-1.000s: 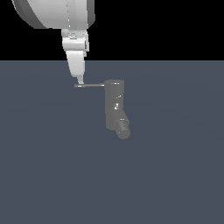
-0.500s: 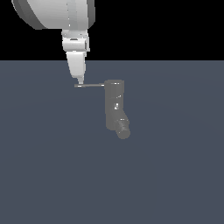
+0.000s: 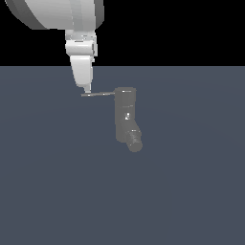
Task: Turn on the faucet by rotating a designated handle.
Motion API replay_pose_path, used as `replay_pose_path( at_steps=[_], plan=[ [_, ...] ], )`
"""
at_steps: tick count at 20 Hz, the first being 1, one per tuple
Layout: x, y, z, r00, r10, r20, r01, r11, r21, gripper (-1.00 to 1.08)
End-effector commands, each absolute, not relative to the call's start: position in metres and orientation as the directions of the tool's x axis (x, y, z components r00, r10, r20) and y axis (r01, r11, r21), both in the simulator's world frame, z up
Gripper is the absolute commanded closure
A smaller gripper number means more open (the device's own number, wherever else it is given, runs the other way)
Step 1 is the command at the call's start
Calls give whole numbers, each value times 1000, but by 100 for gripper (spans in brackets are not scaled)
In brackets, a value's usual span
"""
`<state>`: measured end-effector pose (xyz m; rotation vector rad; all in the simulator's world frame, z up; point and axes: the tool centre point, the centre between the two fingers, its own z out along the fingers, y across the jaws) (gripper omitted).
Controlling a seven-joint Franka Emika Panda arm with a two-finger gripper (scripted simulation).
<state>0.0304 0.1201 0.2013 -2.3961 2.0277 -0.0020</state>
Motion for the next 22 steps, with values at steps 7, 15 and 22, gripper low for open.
replay_pose_path(
  at_steps=[7, 15, 22],
  plan=[
    [5, 114, 201, 163, -987, 1, -987, -163, 0, 108],
    [-18, 109, 201, 163, -987, 0, -987, -163, 0, 108],
    [-39, 105, 202, 163, -987, 0, -987, -163, 0, 108]
  ],
)
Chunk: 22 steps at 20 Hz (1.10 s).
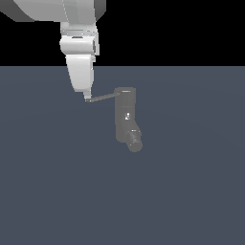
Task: Turn on the faucet by rotating a designated handle.
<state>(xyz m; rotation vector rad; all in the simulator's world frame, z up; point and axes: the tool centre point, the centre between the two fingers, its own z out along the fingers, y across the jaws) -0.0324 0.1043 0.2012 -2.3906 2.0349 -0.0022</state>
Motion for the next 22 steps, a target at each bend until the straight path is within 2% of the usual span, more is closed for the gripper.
replay_pose_path(
  at_steps=[1, 22],
  plan=[
    [-39, 105, 202, 163, -987, 0, -987, -163, 0, 108],
    [-77, 46, 201, 162, -987, 0, -987, -162, -1, 108]
  ],
)
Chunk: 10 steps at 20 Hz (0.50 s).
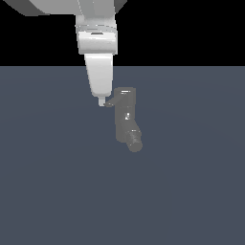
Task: Turn on the faucet by rotating a designated handle.
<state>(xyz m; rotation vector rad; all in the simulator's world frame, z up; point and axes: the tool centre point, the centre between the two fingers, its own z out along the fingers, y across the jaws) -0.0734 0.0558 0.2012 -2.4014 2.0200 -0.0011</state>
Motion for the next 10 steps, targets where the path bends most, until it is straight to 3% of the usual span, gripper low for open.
replay_pose_path(
  at_steps=[1, 10],
  plan=[
    [-80, 43, 201, 162, -987, 0, -987, -162, -1, 108],
    [-98, 17, 202, 162, -987, 0, -987, -162, 0, 108]
  ],
)
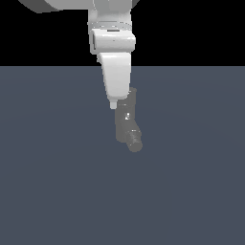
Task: Turn on the faucet by rotating a designated handle.
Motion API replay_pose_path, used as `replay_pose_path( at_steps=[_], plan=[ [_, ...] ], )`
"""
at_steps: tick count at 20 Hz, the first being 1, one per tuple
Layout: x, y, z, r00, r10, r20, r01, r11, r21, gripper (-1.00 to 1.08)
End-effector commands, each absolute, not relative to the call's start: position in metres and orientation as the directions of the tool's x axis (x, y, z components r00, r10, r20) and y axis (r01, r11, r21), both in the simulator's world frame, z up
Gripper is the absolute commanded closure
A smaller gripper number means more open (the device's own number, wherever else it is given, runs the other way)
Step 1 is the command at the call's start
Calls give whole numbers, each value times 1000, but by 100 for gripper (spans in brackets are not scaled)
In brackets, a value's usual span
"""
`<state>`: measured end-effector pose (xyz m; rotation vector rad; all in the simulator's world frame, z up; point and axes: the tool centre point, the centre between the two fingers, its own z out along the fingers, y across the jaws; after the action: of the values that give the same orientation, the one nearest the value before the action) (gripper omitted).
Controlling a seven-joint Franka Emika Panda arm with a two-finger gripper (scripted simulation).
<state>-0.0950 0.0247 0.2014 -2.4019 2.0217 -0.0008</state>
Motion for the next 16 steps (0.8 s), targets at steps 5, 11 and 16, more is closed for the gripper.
replay_pose_path(
  at_steps=[5, 11, 16],
  plan=[
    [-91, 1, 201, 169, -986, -1, -986, -169, -1, 108],
    [-85, -35, 201, 167, -986, 0, -986, -167, -1, 108],
    [-81, -64, 202, 165, -986, 0, -986, -165, 0, 108]
  ],
)
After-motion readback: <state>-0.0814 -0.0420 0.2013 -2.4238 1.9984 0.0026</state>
